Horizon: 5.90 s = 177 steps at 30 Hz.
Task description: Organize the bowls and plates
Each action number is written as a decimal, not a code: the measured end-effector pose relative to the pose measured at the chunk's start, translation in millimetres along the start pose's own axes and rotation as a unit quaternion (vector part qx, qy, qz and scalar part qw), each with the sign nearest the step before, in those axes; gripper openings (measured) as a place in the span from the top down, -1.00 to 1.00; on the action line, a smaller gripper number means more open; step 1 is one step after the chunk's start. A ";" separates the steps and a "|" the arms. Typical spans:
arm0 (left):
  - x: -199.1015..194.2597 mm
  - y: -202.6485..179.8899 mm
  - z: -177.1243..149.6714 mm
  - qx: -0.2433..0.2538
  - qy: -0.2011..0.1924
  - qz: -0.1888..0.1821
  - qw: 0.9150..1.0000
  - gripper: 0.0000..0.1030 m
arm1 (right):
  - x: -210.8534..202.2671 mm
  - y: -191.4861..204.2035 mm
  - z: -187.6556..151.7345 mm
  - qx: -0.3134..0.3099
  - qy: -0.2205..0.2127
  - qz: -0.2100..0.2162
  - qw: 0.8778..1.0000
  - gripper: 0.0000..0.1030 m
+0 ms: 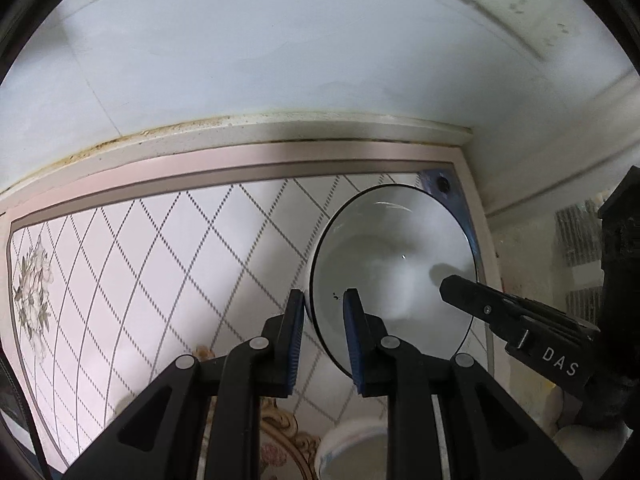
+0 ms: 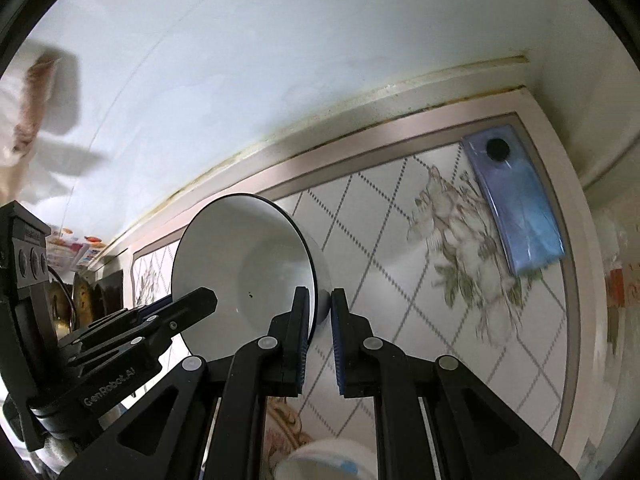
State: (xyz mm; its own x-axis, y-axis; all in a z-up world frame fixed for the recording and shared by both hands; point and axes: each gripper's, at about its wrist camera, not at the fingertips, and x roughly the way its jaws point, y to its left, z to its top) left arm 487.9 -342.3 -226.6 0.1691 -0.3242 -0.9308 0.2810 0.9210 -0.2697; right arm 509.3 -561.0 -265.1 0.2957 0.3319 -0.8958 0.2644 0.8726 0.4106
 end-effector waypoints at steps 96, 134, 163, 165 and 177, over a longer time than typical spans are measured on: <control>-179.7 -15.2 -207.1 0.094 -0.105 -0.017 0.990 -0.98 | -200.4 64.4 -273.5 -0.058 -0.102 -0.117 0.986 -0.82; 87.3 2.3 -146.2 0.011 0.167 -0.113 0.979 -0.83 | 63.3 -93.0 -217.6 0.094 0.125 0.123 0.980 -0.38; 36.4 37.5 -153.7 -0.009 0.117 -0.089 0.989 -0.30 | 82.0 -42.4 -204.1 0.069 0.108 0.160 0.979 -0.18; 25.2 45.1 -152.5 -0.012 0.110 -0.085 0.990 -0.30 | 80.5 -32.4 -200.3 0.059 0.110 0.163 0.979 -0.18; -28.3 118.6 -163.9 -0.089 0.062 -0.076 0.991 -0.30 | 94.6 59.1 -185.3 -0.003 0.133 0.186 0.974 -0.18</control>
State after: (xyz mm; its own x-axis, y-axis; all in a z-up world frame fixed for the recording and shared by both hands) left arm 361.6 -188.5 -272.7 0.0163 -0.4439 -0.8959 0.1210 0.8903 -0.4389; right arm 382.8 -411.6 -357.2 0.1211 0.7052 -0.6986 0.1791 0.6767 0.7141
